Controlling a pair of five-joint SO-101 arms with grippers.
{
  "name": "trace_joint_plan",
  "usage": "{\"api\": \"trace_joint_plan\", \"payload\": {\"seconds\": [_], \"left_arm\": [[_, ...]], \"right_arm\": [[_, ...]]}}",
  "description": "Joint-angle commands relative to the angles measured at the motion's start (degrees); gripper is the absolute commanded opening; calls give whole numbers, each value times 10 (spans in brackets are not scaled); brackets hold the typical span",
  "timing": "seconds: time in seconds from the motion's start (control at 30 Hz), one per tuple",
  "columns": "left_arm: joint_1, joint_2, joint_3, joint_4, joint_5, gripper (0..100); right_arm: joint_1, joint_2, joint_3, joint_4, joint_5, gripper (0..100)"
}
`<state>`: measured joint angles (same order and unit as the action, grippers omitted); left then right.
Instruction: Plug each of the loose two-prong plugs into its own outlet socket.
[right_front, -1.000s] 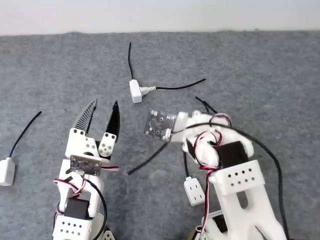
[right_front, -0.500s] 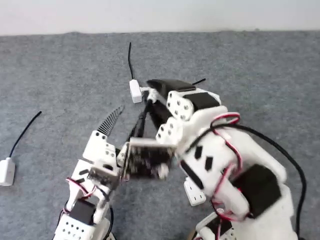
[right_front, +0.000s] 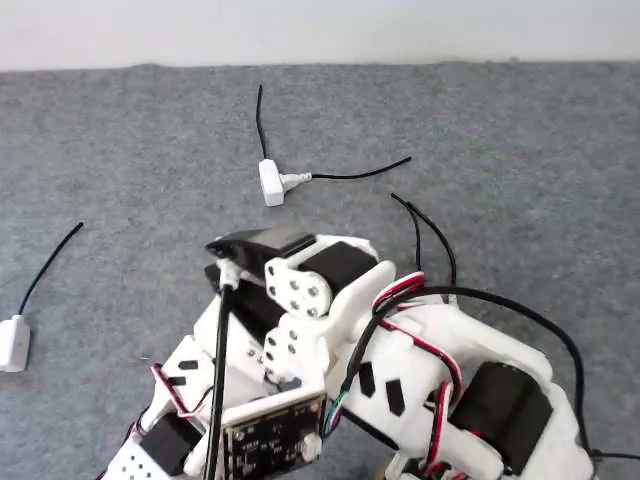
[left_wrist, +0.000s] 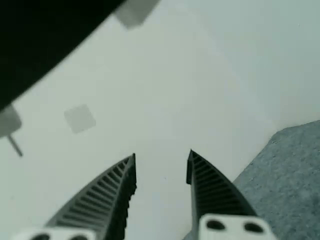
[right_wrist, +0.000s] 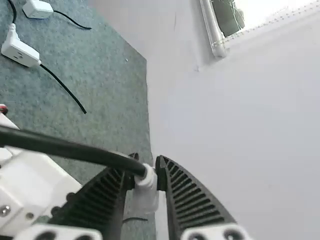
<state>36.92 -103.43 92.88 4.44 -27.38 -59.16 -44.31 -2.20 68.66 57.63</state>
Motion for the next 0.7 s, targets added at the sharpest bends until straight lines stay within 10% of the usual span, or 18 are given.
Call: {"api": "trace_joint_plan", "payload": {"seconds": [0.0,0.67], "left_arm": [[28,-9,-64,-8,-42,163],[29,-9,-81,-8,-153,160]], "right_arm": [[-17,-2,-31,3,-15,9],[-18,-2,-67,57,-51,9]]}}
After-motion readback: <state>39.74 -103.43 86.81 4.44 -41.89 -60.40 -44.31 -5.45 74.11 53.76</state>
